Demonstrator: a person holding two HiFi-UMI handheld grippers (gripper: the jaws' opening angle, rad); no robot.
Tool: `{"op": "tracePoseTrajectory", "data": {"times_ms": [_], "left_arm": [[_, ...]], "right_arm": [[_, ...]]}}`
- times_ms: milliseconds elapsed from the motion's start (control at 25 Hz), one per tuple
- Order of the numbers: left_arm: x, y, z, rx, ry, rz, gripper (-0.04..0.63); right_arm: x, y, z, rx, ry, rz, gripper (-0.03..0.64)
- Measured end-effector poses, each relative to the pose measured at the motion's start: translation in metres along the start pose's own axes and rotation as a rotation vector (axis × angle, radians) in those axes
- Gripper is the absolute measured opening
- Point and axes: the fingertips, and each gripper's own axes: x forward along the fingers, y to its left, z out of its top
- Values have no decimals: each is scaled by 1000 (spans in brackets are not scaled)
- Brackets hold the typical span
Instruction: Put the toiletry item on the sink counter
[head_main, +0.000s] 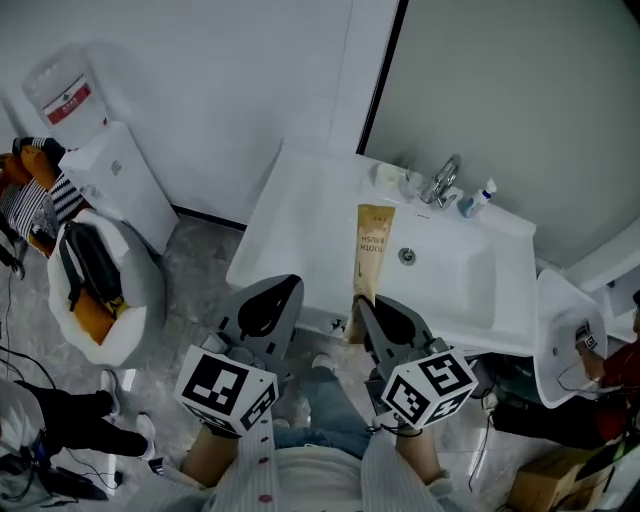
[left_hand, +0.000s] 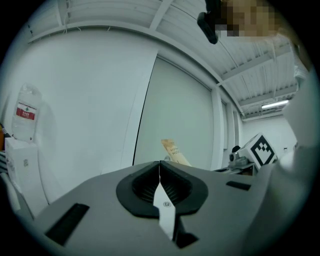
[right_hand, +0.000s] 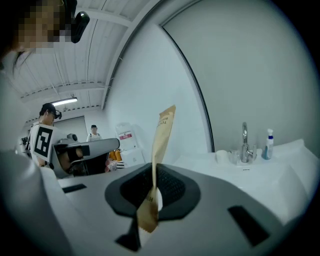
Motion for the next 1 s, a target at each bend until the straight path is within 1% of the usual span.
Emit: {"op": "tracePoseTrajectory", "data": {"times_ms": [240, 480, 760, 1000], "left_arm": [[48, 22, 15, -8, -9, 66, 17], [86, 35, 22, -5, -23, 115, 17], [118, 42, 20, -11, -38, 159, 17], [132, 48, 19, -10, -32, 175, 17]], "right_arm": [[40, -38, 28, -14, 30, 60, 34], [66, -68, 47, -35, 42, 113, 34], [87, -92, 55, -44, 58, 171, 34], [97, -103, 56, -35, 62, 193, 34]]}}
